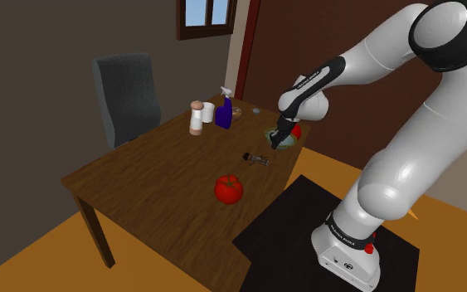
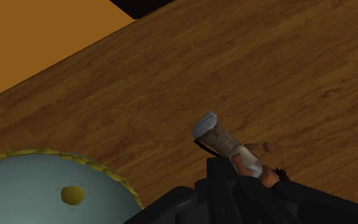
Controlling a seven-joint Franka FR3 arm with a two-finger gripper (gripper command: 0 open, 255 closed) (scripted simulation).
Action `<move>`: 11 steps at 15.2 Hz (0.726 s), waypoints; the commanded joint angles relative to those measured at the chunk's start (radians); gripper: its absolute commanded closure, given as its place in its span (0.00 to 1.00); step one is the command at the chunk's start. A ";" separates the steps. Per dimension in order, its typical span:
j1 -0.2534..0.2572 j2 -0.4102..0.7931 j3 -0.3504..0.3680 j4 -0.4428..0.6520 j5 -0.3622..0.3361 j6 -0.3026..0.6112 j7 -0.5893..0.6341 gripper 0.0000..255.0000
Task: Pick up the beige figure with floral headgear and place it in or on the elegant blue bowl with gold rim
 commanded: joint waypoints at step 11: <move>0.026 0.257 0.095 0.121 0.522 0.042 -0.639 0.00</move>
